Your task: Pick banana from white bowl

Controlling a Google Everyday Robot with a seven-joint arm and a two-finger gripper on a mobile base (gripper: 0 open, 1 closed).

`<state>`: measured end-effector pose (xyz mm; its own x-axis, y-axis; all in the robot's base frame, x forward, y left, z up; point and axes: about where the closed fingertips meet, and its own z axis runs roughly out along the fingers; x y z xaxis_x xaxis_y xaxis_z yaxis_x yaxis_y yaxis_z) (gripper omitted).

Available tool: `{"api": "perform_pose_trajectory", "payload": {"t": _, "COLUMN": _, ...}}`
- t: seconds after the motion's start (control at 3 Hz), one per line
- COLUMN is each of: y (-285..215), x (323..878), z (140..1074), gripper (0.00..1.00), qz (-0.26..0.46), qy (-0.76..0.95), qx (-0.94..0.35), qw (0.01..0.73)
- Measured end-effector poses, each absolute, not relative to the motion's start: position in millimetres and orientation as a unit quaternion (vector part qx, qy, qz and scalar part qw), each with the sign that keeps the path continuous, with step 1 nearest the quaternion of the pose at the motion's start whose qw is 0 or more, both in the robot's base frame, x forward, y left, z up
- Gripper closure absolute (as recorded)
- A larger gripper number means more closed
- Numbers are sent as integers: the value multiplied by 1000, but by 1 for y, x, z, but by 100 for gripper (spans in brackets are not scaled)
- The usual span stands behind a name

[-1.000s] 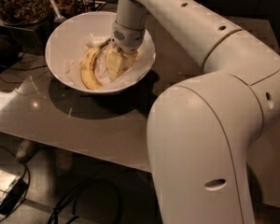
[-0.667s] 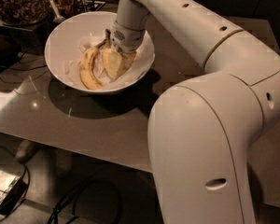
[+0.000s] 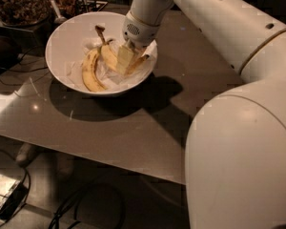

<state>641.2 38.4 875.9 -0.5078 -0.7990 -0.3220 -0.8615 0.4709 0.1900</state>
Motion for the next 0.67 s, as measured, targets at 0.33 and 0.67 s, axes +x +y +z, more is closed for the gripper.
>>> {"api": "perform_pose_trajectory", "payload": {"t": 0.33, "y": 36, "x": 632, "z": 889, "gripper": 100, "qz": 171, "qy": 841, "qx": -501, "qw": 109}}
{"api": "perform_pose_trajectory", "payload": {"t": 0.67, "y": 34, "x": 624, "z": 900, "gripper": 100, "qz": 177, "qy": 831, "qx": -514, "qw": 119}}
